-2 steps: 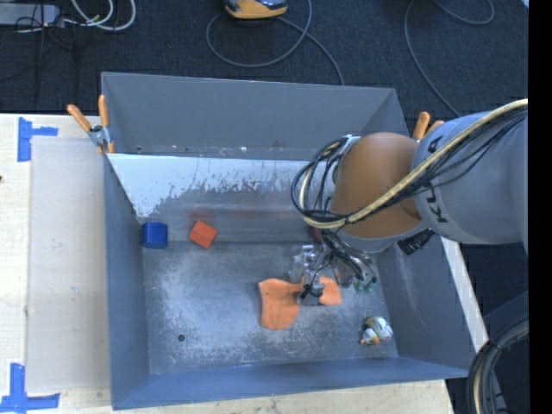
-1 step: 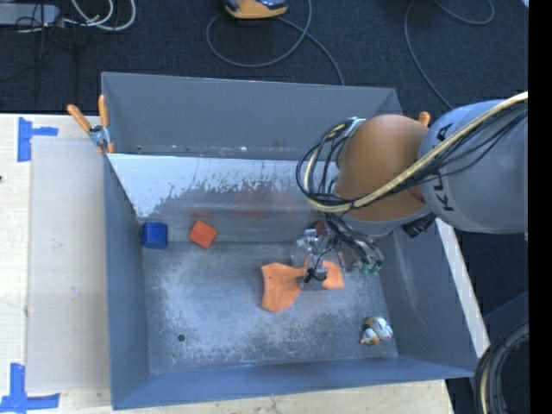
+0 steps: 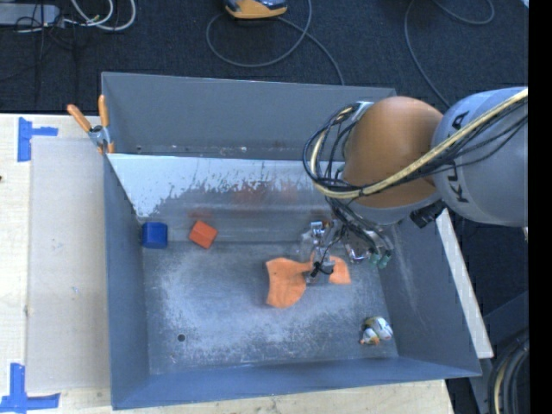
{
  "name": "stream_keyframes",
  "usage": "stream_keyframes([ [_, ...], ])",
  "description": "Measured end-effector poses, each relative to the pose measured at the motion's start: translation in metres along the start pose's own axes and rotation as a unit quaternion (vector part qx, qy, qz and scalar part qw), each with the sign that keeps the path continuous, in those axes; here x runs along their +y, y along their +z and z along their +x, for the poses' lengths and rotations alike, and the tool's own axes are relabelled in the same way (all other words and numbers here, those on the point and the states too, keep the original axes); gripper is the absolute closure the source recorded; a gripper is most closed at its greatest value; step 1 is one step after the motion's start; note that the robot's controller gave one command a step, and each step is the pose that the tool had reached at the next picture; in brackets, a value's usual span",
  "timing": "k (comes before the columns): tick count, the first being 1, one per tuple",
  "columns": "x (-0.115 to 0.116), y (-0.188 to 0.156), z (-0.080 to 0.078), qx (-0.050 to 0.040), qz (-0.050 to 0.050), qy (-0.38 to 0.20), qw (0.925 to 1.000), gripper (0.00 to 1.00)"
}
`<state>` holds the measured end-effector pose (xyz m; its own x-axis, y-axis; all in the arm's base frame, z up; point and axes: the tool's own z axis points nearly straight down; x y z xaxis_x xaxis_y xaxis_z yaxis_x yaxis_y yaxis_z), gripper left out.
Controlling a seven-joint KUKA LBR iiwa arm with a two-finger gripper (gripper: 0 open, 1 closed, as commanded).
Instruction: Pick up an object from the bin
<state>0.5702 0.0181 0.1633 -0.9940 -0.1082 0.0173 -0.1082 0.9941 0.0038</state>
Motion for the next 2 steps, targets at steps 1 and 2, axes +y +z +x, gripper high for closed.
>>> stream_keyframes([
  [1, -0.001, -0.023, -0.007, -0.0047, 0.000, -0.004, 1.0000, 1.00],
  [2, -0.008, 0.011, -0.031, -0.0081, 0.001, -0.068, 0.9977, 1.00],
])
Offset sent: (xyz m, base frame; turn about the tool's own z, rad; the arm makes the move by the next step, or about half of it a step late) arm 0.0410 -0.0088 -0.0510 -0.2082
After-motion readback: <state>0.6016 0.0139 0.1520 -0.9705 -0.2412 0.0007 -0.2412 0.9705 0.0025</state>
